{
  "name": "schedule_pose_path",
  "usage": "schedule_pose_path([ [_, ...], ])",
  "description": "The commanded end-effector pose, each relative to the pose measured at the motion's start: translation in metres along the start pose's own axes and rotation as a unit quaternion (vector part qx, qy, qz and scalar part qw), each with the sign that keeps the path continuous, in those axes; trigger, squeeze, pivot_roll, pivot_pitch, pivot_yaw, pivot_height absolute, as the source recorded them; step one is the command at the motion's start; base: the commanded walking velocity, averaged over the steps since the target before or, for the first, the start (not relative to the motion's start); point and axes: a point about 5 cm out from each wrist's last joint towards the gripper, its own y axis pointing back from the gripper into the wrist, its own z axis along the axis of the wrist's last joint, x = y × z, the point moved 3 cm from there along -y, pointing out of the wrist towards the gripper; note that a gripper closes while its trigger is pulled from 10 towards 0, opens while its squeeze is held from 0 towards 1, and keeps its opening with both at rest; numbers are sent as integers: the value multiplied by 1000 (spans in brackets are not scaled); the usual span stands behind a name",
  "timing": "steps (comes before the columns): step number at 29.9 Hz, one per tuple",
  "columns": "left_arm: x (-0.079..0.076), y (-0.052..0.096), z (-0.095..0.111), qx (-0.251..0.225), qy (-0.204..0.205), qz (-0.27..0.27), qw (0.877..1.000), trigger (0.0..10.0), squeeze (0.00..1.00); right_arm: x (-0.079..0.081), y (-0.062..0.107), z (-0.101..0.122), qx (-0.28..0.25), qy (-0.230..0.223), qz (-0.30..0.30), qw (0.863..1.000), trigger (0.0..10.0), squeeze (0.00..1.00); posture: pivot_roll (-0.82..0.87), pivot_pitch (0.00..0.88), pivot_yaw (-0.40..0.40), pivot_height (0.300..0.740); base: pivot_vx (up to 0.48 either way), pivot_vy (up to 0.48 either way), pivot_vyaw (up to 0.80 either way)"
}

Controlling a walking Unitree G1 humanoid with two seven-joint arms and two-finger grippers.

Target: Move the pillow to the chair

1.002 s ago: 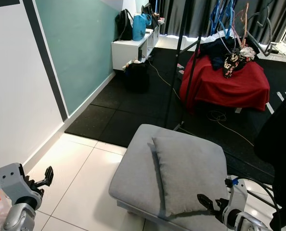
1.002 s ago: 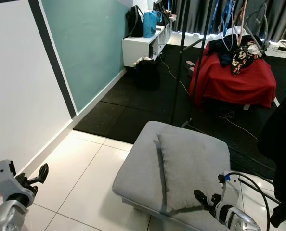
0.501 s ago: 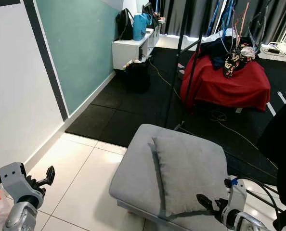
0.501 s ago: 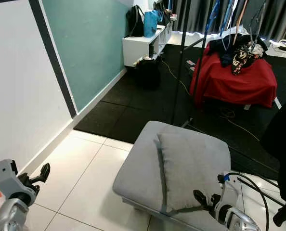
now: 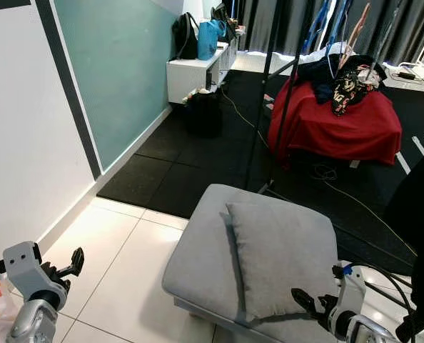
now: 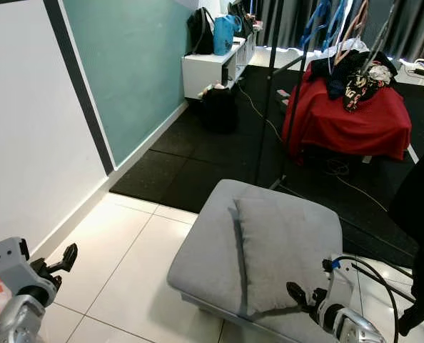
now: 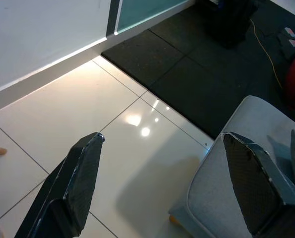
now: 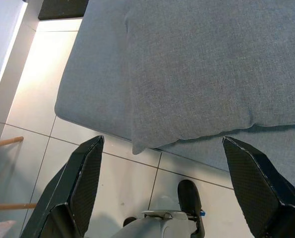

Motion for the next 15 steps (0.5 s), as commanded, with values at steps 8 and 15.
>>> schedule_pose_path([
  [8,12,-2,6,-3,10,18,1000,10000,0,-2,1,2,-5,-7,-3,1000,10000,0,-140,0,-44,740,0,0,0],
  [15,15,-4,5,5,8,25,1000,10000,0,-1,0,2,-6,-8,-2,1000,10000,0,-140,0,-41,740,0,0,0],
])
